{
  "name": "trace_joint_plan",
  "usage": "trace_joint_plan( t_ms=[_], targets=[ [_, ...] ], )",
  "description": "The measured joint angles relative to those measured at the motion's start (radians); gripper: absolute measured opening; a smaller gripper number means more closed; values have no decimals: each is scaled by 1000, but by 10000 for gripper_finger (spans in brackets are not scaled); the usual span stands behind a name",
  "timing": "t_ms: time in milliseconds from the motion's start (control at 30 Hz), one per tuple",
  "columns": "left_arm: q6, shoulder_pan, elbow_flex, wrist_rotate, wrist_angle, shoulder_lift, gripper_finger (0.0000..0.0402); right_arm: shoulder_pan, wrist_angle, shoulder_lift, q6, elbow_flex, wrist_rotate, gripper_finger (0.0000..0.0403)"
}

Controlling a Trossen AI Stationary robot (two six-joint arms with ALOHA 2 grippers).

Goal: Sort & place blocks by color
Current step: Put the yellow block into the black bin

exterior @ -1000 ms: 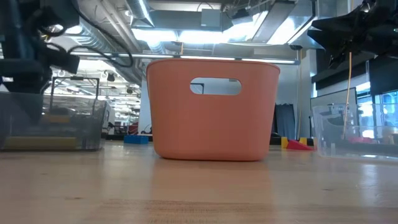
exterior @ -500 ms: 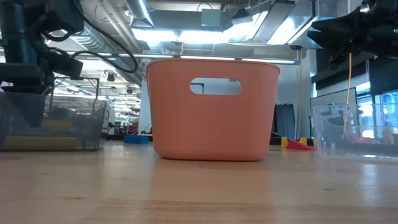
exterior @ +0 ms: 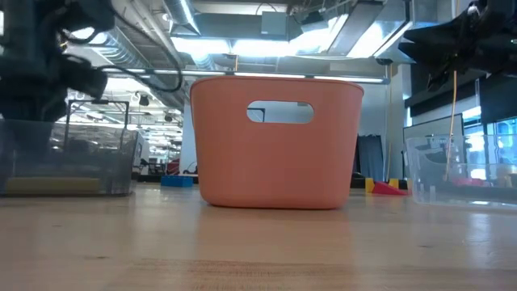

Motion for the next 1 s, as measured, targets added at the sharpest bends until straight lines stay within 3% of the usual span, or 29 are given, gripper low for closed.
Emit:
trace_joint_plan(
  t_ms=[300, 600, 833, 1000],
  targets=[
    [110, 0, 59, -4, 104, -59, 217, 0, -9, 0, -49, 0, 0, 124],
    [431, 17, 60, -204, 516, -97, 217, 0, -9, 0, 8, 0, 0, 124],
    [687, 75, 39, -212, 847, -97, 217, 0, -9, 0, 5, 0, 0, 124],
    [738, 128, -27, -158, 1008, -97, 217, 0, -10, 0, 6, 0, 0, 124]
  ],
)
